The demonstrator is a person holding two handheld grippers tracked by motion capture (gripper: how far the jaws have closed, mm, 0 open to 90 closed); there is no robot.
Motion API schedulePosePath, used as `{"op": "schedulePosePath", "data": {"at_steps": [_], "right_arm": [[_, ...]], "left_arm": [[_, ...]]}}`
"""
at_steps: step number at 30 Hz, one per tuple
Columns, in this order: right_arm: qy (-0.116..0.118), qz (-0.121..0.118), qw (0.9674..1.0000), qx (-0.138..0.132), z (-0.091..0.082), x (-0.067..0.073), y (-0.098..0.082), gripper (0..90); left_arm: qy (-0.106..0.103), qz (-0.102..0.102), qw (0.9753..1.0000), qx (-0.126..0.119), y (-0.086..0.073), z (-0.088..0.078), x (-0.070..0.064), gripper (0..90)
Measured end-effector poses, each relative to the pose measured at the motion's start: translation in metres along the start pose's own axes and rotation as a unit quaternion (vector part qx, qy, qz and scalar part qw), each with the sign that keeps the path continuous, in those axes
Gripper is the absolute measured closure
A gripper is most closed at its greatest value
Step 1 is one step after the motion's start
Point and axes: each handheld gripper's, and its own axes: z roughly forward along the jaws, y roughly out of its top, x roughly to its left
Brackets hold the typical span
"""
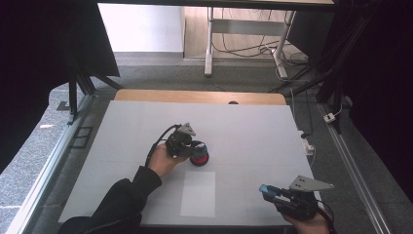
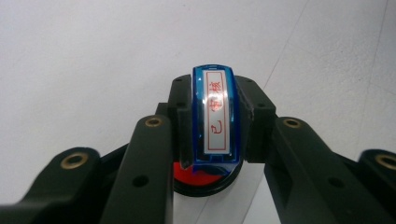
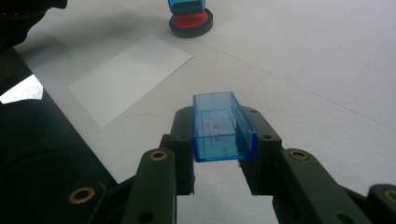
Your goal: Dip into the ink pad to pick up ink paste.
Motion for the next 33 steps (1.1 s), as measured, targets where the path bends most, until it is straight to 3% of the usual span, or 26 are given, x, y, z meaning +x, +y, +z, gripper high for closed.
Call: {"op": "schedulePosePath", "data": {"at_steps": [11, 19, 33], "right_arm": [[-0.001, -0.001, 1.0000, 0.001, 0.000, 0.000, 0.000, 68.2], [0.001, 0.001, 1.0000, -0.001, 0.000, 0.000, 0.000, 68.3], [-0.001, -0.002, 1.0000, 0.000, 0.000, 0.000, 0.000, 68.2]], "left_arm": [[-0.019, -0.010, 0.9996, -0.017, -0.001, -0.012, -0.004, 69.8], [-0.022, -0.008, 0.9994, -0.024, -0.002, -0.021, -0.009, 69.8], [-0.050, -0.006, 0.9978, -0.044, -0.001, -0.043, -0.022, 69.9]]}}
